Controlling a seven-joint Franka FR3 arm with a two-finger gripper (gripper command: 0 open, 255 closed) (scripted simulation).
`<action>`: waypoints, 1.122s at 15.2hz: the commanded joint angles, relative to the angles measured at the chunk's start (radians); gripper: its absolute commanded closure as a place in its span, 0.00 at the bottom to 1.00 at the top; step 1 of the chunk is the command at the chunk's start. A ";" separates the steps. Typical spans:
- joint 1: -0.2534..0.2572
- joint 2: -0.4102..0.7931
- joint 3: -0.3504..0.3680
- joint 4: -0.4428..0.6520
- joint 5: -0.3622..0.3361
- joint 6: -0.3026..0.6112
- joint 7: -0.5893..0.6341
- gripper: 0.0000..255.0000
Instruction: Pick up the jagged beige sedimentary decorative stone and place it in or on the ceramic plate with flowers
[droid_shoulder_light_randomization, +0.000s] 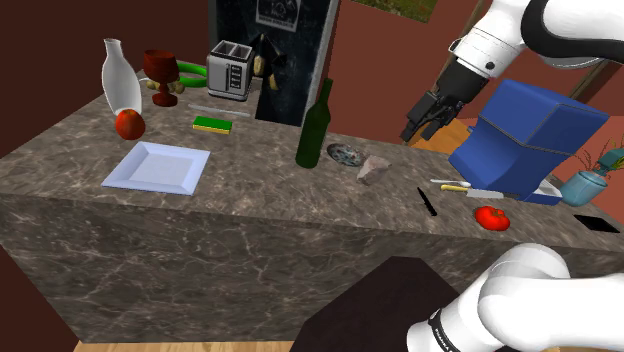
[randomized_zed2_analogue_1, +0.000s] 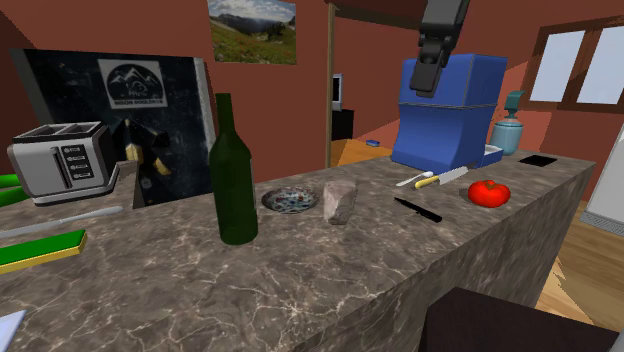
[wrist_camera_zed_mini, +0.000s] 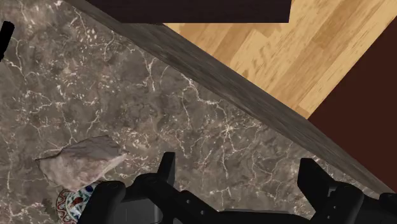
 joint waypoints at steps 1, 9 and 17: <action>0.000 0.000 0.000 0.000 0.000 0.000 0.000 0.00; -0.127 0.227 0.078 -0.019 -0.021 0.220 0.297 0.00; -0.254 0.471 0.122 0.018 -0.083 0.384 0.605 0.00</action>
